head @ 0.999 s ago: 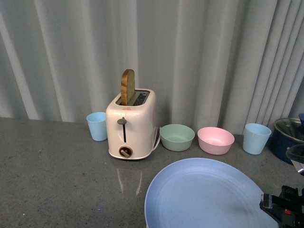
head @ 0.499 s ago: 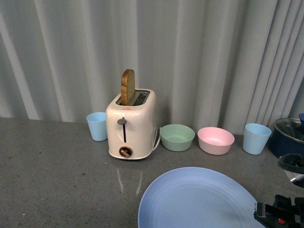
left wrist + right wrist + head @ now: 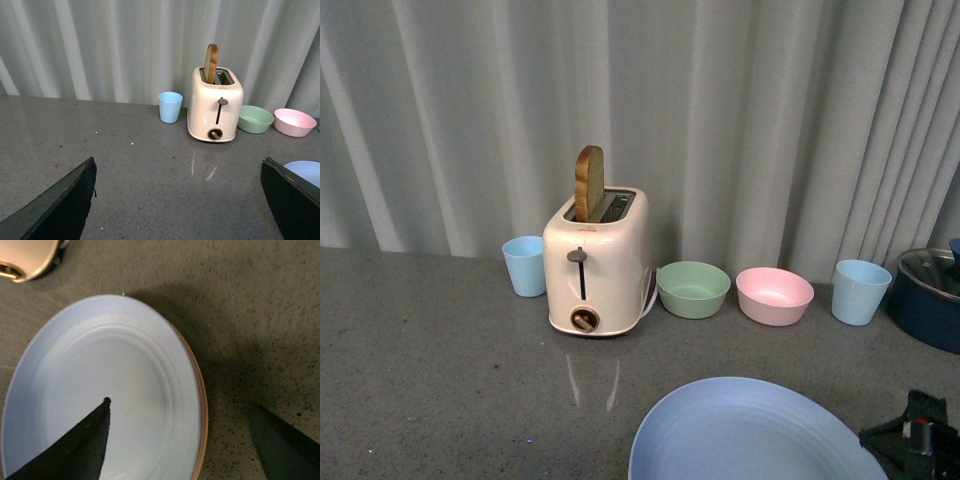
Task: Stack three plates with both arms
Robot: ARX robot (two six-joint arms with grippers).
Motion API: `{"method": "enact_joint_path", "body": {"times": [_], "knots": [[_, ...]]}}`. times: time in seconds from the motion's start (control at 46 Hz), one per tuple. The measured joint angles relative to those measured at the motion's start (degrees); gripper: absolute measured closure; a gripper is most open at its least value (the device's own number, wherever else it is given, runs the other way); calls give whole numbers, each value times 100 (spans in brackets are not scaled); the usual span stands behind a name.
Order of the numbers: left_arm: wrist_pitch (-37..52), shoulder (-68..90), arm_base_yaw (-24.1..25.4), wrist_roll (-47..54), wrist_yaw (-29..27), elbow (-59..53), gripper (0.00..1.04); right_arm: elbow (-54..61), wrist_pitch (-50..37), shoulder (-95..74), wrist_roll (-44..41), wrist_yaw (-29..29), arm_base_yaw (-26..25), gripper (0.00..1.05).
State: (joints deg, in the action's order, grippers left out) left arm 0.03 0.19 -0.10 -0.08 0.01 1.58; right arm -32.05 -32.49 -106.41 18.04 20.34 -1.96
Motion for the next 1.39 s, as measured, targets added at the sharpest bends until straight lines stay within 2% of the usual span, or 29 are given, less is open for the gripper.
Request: {"method": "enact_joint_path", "body": {"times": [0.087, 0.13, 0.304, 0.434, 0.543, 0.586, 0.63, 0.738, 0.869, 0.912, 0.977, 1.021, 1.39], "knots": [[0, 0, 0, 0, 0, 0, 7, 177, 136, 656, 28, 26, -168, 7], [0, 0, 0, 0, 0, 0, 7, 223, 195, 857, 44, 2, -232, 5], [0, 0, 0, 0, 0, 0, 7, 527, 645, 2103, 11, -227, -723, 7], [0, 0, 0, 0, 0, 0, 7, 706, 1460, 4030, -238, -675, -1294, 7], [0, 0, 0, 0, 0, 0, 7, 726, 2035, 5294, -516, -940, -1362, 7], [0, 0, 0, 0, 0, 0, 7, 1016, 1434, 5777, -866, -710, -1338, 15], [0, 0, 0, 0, 0, 0, 7, 1355, 1036, 6317, -1294, -815, -1147, 26], [0, 0, 0, 0, 0, 0, 7, 1805, 1410, 7331, -1641, -1209, -654, 49], [0, 0, 0, 0, 0, 0, 7, 2039, 1412, 7674, -1727, -1390, -485, 68], [0, 0, 0, 0, 0, 0, 7, 2162, 1416, 7777, -1746, -1445, -413, 77], [0, 0, 0, 0, 0, 0, 7, 2345, 1471, 7945, -1766, -1971, -24, 91], [0, 0, 0, 0, -2, 0, 7, 2457, 1493, 8087, -1779, -1985, 136, 102], [0, 0, 0, 0, 0, 0, 7, 2887, 1849, 8907, -1797, -2028, 175, 102]]}}
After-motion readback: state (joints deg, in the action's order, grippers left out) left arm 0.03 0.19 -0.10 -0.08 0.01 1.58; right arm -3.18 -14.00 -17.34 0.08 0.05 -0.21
